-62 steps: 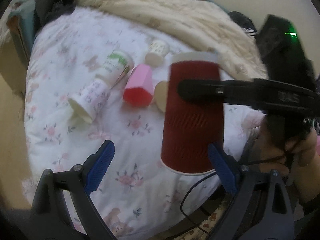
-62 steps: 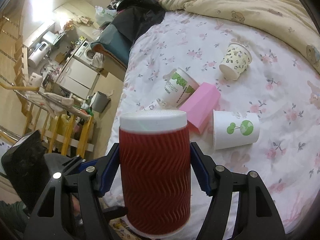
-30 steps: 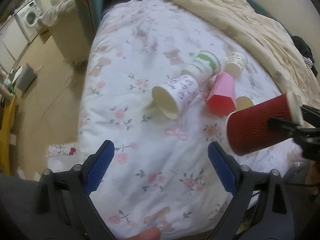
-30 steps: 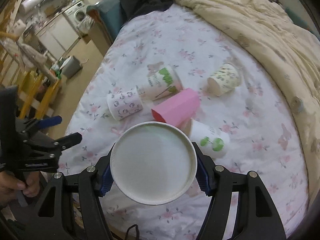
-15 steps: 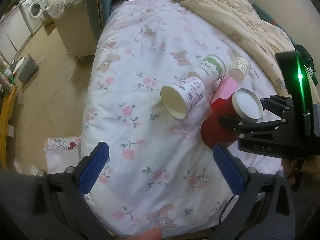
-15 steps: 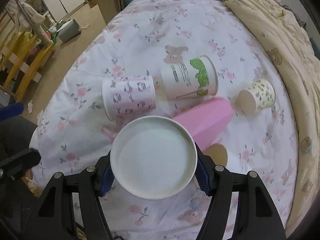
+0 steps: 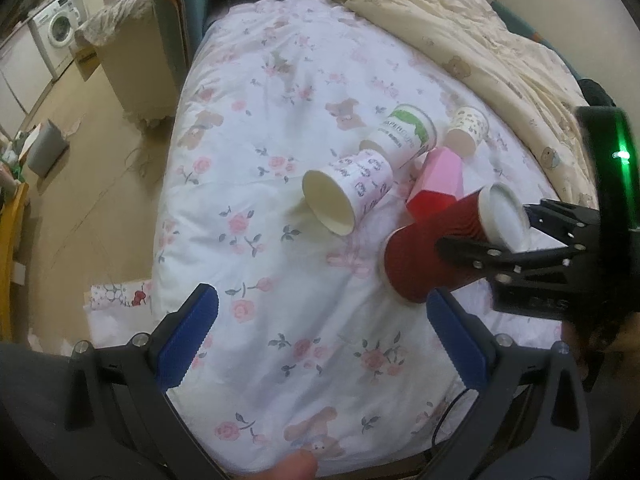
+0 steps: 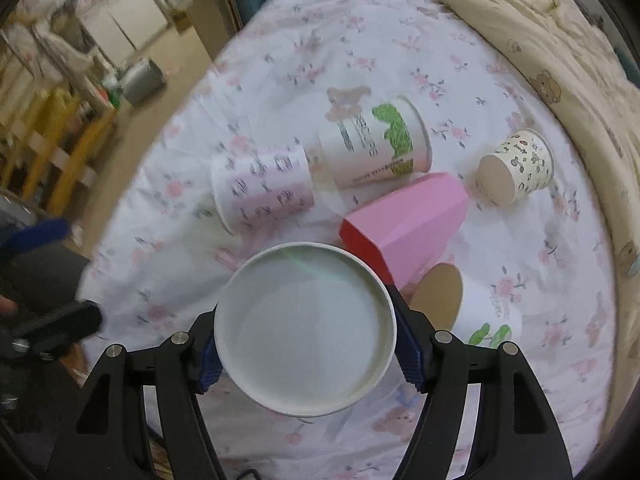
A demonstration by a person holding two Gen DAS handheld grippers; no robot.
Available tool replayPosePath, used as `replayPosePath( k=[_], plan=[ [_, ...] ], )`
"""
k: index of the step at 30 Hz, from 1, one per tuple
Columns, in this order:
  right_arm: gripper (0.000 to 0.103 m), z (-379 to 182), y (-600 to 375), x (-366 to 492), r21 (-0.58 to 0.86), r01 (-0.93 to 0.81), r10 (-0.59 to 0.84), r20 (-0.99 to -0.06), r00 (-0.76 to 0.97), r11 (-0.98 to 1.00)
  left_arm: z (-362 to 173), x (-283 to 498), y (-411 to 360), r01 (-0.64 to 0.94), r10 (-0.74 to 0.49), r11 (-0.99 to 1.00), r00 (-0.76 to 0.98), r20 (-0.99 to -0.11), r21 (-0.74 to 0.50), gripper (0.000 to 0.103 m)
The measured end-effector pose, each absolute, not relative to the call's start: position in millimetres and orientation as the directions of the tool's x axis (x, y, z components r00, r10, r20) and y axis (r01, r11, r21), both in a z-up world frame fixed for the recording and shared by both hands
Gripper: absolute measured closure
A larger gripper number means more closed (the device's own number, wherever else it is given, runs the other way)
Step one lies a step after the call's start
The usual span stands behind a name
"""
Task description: Flip cup upside down
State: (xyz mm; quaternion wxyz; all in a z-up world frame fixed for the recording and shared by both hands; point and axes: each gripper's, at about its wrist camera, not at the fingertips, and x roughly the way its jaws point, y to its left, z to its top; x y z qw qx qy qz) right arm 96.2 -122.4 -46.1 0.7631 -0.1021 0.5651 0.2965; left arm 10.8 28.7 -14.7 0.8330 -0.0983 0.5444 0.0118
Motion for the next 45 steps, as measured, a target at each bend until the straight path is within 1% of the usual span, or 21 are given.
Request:
replayPosePath(
  k=[1,3,4,5,8,12,16,18,23,25,28,31,34,39,45],
  plan=[
    [0.027,-40,-126,93,0.187,-0.572,0.355,-0.914,0.196,0.799,-14,10,29,-0.129,-0.093,0.979,0.412,-0.907,-0.159,0.0],
    [0.016,-27,-135,88,0.199,-0.567,0.384,-0.895,0.227,0.799,-14,10,31,-0.135,-0.112,0.974,0.411,-0.905,-0.181,0.0],
    [0.008,-20,-142,85,0.2,-0.557,0.392,-0.886,0.248,0.806,-14,11,31,-0.136,-0.119,0.972,0.409,-0.905,-0.189,0.0],
    [0.005,-16,-146,83,0.203,-0.548,0.397,-0.88,0.261,0.811,-15,11,31,-0.137,-0.124,0.971,0.407,-0.905,-0.194,0.0],
    [0.005,0,-166,74,0.238,-0.512,0.422,-0.862,0.281,0.826,-13,10,30,-0.131,-0.124,0.972,0.418,-0.9,-0.195,0.0],
    [0.005,21,-197,44,0.268,-0.45,0.453,-0.808,0.376,0.852,-5,3,23,-0.097,-0.104,0.981,0.466,-0.878,-0.168,0.0],
    [0.005,24,-210,15,0.254,-0.406,0.435,-0.778,0.453,0.878,4,-9,19,-0.093,-0.086,0.983,0.519,-0.851,-0.156,0.0],
    [0.005,21,-218,3,0.276,-0.352,0.427,-0.763,0.486,0.894,9,-17,16,-0.093,-0.066,0.986,0.546,-0.835,-0.139,0.0],
    [0.005,16,-220,-19,0.181,-0.268,0.308,-0.754,0.58,0.946,18,-37,8,-0.101,-0.024,0.989,0.591,-0.806,-0.104,0.0],
    [0.005,15,-221,-25,0.167,-0.23,0.276,-0.74,0.613,0.959,21,-47,5,-0.117,0.016,0.991,0.614,-0.789,-0.072,0.0],
    [0.005,10,-221,-28,0.187,-0.23,0.291,-0.739,0.608,0.955,24,-55,5,-0.14,0.053,0.989,0.637,-0.769,-0.048,0.0],
    [0.005,8,-219,-28,0.18,-0.226,0.283,-0.739,0.612,0.958,27,-62,10,-0.17,0.062,0.983,0.668,-0.741,-0.071,0.0],
    [0.005,9,-219,-29,0.17,-0.219,0.271,-0.734,0.622,0.961,23,-59,8,-0.169,0.082,0.985,0.661,-0.746,-0.041,0.0],
    [0.005,10,-219,-31,0.191,-0.234,0.298,-0.727,0.619,0.953,17,-56,3,-0.148,0.059,0.988,0.647,-0.76,-0.049,0.0],
    [0.005,10,-217,-32,0.17,-0.234,0.283,-0.723,0.63,0.957,15,-57,-4,-0.131,0.055,0.991,0.644,-0.763,-0.04,0.0]
  ],
)
